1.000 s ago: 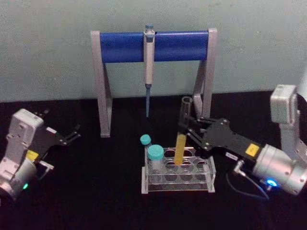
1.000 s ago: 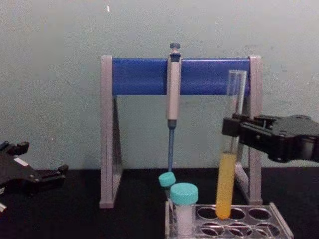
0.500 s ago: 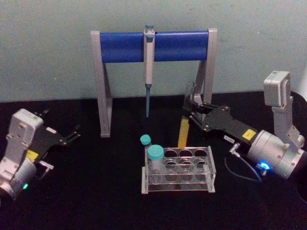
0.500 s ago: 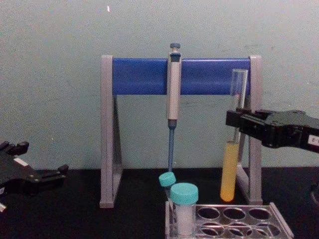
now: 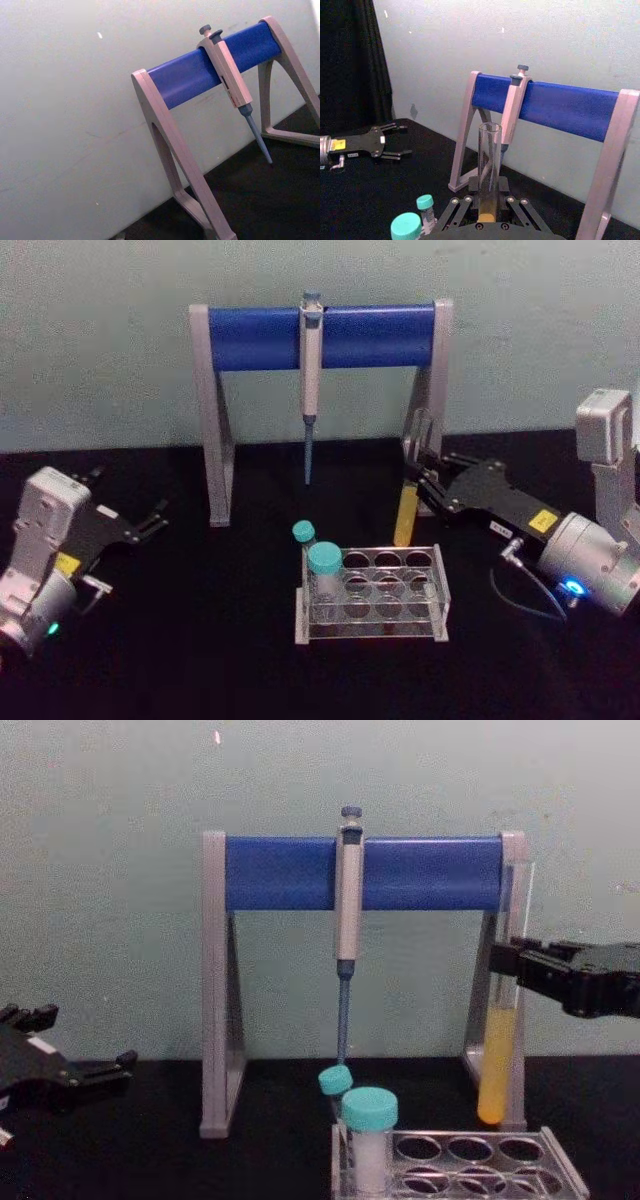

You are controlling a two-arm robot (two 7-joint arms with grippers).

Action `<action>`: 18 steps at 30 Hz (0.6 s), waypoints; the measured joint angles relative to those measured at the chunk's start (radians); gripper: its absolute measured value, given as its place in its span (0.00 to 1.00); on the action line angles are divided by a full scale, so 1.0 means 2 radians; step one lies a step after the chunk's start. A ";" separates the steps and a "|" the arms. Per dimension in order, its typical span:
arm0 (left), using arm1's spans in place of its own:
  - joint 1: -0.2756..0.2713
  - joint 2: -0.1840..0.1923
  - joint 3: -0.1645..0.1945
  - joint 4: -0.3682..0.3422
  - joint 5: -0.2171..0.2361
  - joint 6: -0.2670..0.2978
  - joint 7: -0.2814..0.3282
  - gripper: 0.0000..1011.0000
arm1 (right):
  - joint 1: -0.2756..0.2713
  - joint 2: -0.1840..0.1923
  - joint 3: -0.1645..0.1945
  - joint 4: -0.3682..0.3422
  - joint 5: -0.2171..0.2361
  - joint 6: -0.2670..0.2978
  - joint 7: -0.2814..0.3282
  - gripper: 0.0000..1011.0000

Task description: Pick up the test tube from the test tube rack, shake it, then place it back into the test tube rack.

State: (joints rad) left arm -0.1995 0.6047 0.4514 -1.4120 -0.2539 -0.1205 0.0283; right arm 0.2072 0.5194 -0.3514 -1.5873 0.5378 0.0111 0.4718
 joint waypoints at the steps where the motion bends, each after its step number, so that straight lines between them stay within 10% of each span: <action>1: 0.000 0.000 0.000 0.000 0.000 0.000 0.000 1.00 | -0.001 0.001 0.001 -0.001 0.000 0.000 0.000 0.21; 18: 0.000 0.000 0.000 0.000 0.000 0.000 0.000 1.00 | -0.027 0.013 0.018 -0.024 -0.001 -0.004 -0.005 0.21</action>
State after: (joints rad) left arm -0.1996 0.6047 0.4514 -1.4119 -0.2539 -0.1205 0.0282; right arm 0.1539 0.5454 -0.3158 -1.6356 0.5367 0.0028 0.4627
